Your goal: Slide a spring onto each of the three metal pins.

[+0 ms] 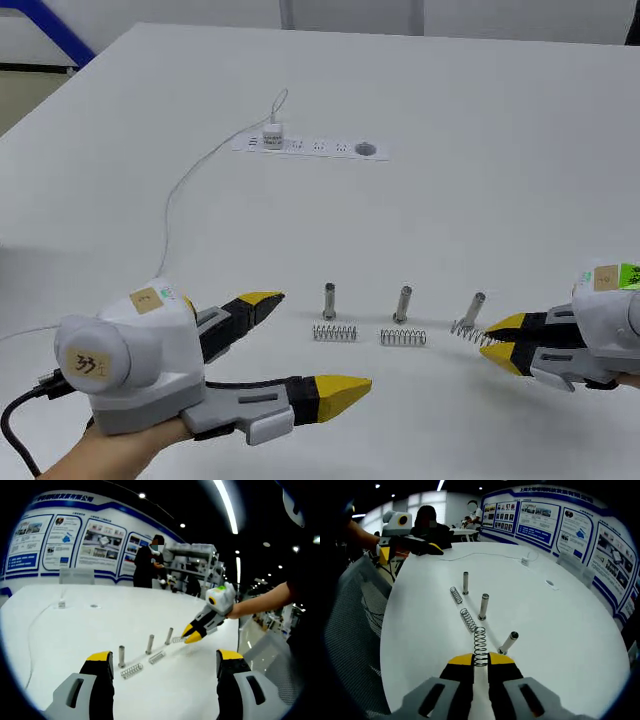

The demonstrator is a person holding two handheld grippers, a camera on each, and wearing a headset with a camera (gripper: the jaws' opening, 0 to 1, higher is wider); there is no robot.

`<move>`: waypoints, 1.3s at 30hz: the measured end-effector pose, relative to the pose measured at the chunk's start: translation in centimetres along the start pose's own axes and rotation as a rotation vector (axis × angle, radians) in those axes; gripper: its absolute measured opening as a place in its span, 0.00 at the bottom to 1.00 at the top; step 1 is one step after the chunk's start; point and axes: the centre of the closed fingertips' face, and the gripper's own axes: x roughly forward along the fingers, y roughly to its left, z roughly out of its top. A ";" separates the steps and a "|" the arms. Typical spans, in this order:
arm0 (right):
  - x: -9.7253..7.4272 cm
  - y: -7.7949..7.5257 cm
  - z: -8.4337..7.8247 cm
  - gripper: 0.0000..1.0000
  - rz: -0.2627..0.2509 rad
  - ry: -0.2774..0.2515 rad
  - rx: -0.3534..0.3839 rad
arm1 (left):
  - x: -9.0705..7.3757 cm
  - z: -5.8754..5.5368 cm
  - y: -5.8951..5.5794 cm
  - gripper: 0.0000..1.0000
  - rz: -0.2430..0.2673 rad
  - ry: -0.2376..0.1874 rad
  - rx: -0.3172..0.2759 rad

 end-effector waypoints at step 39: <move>-1.5 7.0 7.9 0.10 0.212 -0.112 -0.198 | 4.1 -0.3 -4.2 0.58 -0.251 0.123 0.168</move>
